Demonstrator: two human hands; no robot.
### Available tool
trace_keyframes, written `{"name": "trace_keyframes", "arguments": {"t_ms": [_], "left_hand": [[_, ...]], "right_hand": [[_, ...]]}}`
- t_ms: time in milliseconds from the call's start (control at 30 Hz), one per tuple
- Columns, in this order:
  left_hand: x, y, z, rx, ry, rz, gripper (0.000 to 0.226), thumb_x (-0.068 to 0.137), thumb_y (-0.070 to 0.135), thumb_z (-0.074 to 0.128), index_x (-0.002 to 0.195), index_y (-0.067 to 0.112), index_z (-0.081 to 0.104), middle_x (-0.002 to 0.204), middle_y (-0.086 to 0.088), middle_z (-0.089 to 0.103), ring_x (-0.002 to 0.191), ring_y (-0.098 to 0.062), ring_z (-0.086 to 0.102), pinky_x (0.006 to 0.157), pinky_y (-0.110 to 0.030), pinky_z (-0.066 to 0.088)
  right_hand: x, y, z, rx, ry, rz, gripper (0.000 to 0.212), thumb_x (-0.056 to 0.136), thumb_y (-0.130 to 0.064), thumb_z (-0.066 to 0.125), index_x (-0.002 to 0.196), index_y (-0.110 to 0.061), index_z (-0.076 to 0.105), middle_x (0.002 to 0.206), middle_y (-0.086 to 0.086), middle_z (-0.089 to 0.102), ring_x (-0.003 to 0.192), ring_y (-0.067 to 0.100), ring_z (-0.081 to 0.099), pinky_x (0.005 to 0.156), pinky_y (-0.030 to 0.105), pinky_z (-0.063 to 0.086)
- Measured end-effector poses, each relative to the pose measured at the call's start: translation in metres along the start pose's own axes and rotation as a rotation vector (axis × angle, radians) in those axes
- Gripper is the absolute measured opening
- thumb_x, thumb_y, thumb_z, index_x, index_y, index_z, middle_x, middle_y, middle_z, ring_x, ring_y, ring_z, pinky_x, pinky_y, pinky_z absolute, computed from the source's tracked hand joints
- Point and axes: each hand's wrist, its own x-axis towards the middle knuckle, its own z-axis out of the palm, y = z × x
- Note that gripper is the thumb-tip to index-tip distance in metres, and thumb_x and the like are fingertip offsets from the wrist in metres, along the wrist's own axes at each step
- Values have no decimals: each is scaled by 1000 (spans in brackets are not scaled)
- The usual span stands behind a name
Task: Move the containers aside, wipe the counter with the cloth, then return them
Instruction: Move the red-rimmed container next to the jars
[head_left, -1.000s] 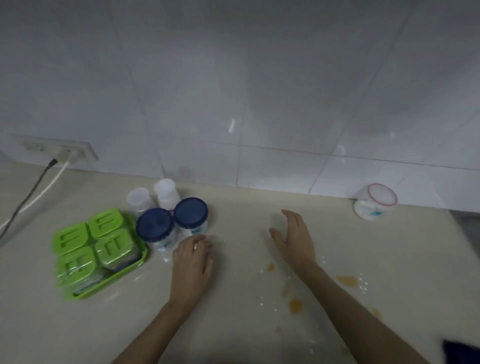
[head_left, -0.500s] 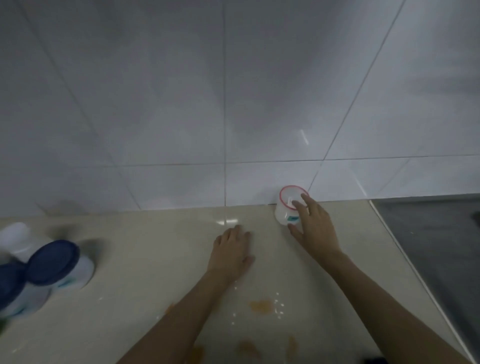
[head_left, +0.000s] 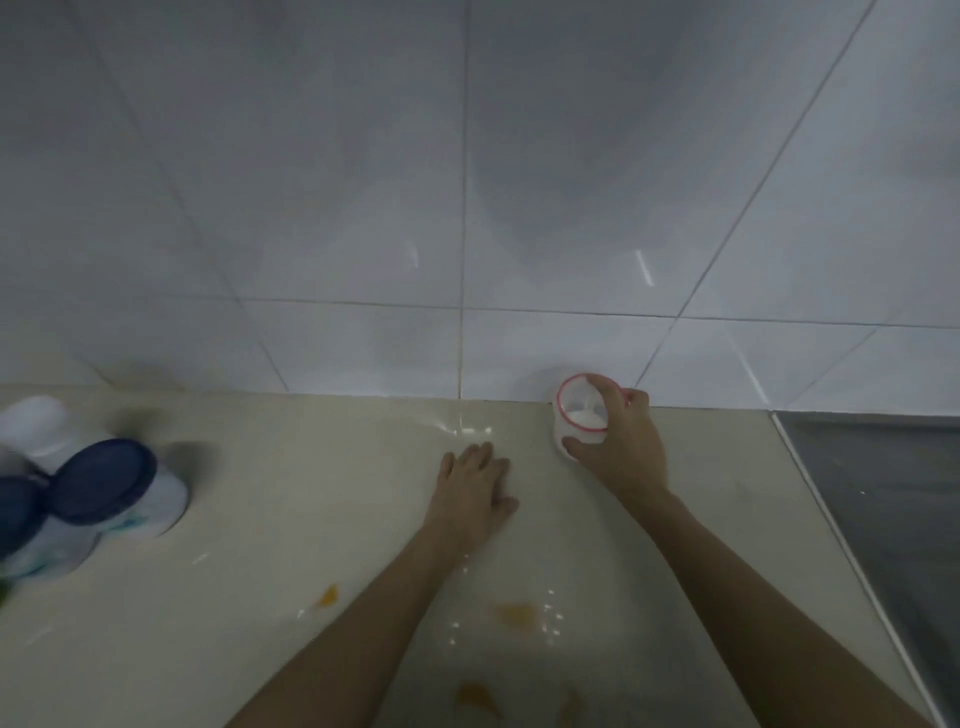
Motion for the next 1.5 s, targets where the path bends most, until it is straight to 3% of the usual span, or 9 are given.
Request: {"name": "trace_keyframes", "arguments": {"t_ms": [233, 467, 600, 733, 867, 1033, 1200, 1300, 1500], "left_hand": [[-89, -79, -31, -48, 181, 9, 41, 94, 36, 48, 130, 17, 53, 142, -6, 48, 135, -19, 40, 110, -32, 23], [-227, -194, -47, 59, 214, -156, 41, 95, 26, 50, 132, 10, 55, 147, -13, 46, 139, -31, 39, 117, -48, 25], [-299, -231, -51, 117, 268, -252, 36, 89, 27, 56, 119, 10, 66, 130, -16, 61, 124, -33, 56, 106, -53, 39], [-352, -263, -58, 146, 305, -282, 46, 85, 35, 41, 108, 11, 71, 117, -13, 69, 110, -29, 66, 95, -52, 50], [-374, -289, -59, 157, 319, -255, 35, 86, 30, 58, 111, 9, 69, 121, -14, 67, 114, -29, 64, 99, -53, 47], [-380, -299, -57, 150, 325, -212, 36, 84, 27, 68, 114, 8, 67, 124, -14, 65, 119, -29, 61, 102, -52, 44], [-386, -295, -38, 67, 368, -139, 36, 84, 25, 69, 114, 7, 67, 125, -14, 64, 120, -29, 60, 105, -48, 43], [-390, -281, -22, 14, 385, -92, 35, 85, 25, 65, 115, 6, 67, 128, -14, 63, 122, -28, 58, 112, -41, 31], [-390, -229, 6, -22, 301, 149, 41, 90, 29, 46, 116, 6, 66, 131, -16, 61, 128, -26, 47, 115, -38, 20]], "right_hand": [[-53, -94, 21, 56, -101, -174, 83, 57, -39, 81, 131, -36, 43, 118, 4, 47, 101, 28, 60, 82, 35, 52], [-138, -225, 96, 207, -263, -332, 83, 57, -38, 80, 132, -30, 46, 121, 3, 47, 108, 24, 57, 89, 30, 49], [-180, -287, 133, 220, -308, -423, 82, 56, -35, 77, 131, -31, 46, 123, 3, 47, 107, 25, 57, 86, 33, 54], [-211, -345, 166, 262, -332, -432, 81, 58, -33, 75, 133, -28, 46, 125, 5, 46, 109, 26, 55, 85, 37, 54], [-225, -377, 192, 301, -358, -388, 83, 60, -28, 78, 136, -22, 44, 128, 7, 45, 113, 27, 53, 90, 37, 51], [-236, -392, 209, 260, -418, -299, 85, 64, -23, 79, 139, -18, 39, 127, 11, 43, 116, 29, 50, 94, 35, 48], [-233, -384, 188, 201, -535, -343, 94, 69, -21, 79, 146, -22, 26, 148, 14, 25, 131, 30, 39, 105, 37, 42], [-248, -348, 161, 111, -484, -354, 82, 78, -26, 72, 146, -18, 27, 154, 14, 19, 138, 27, 33, 109, 37, 36], [-337, -243, 105, 4, -434, -294, 60, 92, -31, 57, 143, -9, 35, 150, 12, 33, 139, 24, 36, 115, 26, 27]]}}
